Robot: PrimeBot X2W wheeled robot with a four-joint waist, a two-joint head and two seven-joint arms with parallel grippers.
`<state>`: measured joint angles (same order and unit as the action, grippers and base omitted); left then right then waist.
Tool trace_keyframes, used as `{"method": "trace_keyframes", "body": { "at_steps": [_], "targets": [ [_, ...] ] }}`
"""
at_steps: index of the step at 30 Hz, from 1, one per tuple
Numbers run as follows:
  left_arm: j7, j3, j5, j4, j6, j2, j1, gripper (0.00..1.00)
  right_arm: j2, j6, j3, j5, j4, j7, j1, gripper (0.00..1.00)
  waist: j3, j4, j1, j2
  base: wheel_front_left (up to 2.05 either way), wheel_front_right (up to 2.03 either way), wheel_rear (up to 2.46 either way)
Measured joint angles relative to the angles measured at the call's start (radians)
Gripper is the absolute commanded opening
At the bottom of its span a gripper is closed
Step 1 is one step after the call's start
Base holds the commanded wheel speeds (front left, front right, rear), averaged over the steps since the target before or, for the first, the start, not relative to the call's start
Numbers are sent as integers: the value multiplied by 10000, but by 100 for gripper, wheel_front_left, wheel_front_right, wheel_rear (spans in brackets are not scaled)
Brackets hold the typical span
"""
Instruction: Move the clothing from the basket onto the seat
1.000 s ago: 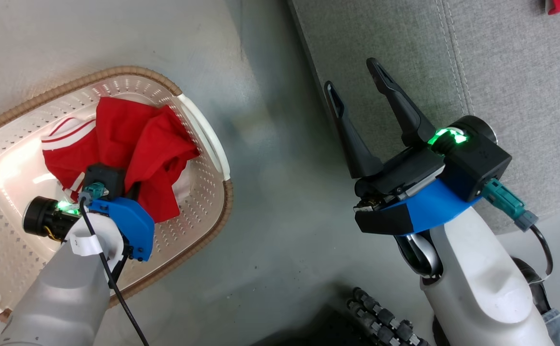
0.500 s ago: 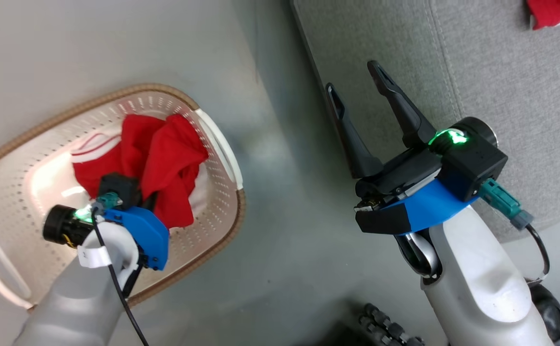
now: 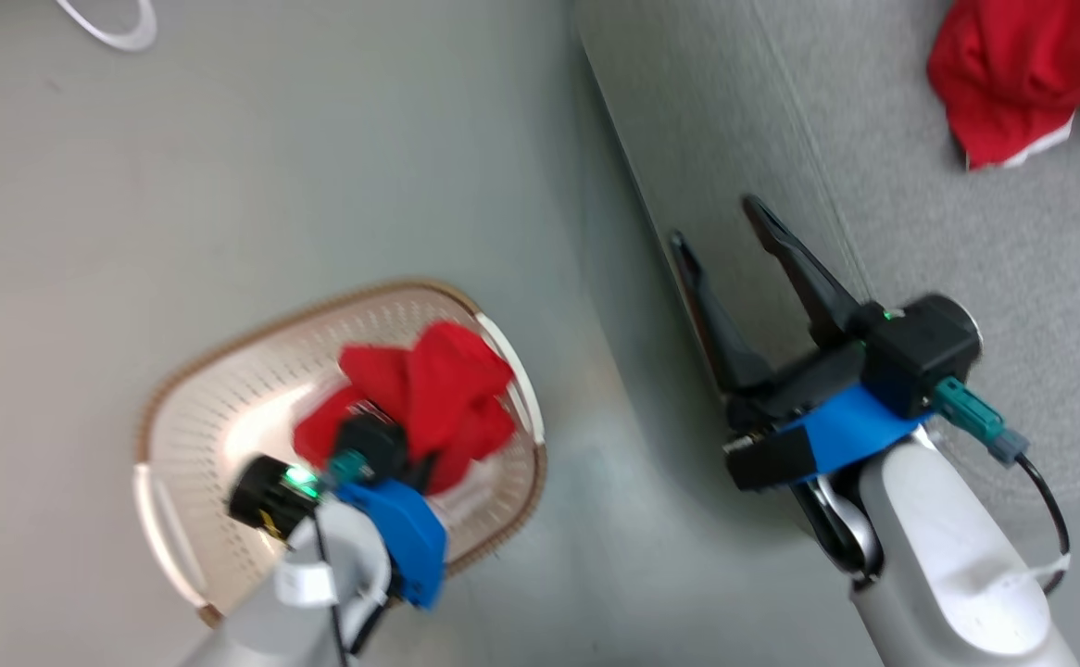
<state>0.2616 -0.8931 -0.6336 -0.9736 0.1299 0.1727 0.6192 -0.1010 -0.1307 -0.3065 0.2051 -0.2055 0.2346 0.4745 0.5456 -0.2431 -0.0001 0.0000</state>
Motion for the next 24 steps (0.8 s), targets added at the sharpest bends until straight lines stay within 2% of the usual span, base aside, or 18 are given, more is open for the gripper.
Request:
{"method": "trace_keyframes", "body": {
  "at_steps": [13,24],
  "targets": [
    [0,-533,267,903,0,-865,-1052,0,-376,0,541,190,8,-690,-1930,100,-3182,1377,-3,1,0,0,0],
    [0,-602,232,1643,0,-1126,-1009,0,-274,0,487,313,211,-1137,-2814,100,-5064,2339,-3,1,0,0,0]
  ]
}}
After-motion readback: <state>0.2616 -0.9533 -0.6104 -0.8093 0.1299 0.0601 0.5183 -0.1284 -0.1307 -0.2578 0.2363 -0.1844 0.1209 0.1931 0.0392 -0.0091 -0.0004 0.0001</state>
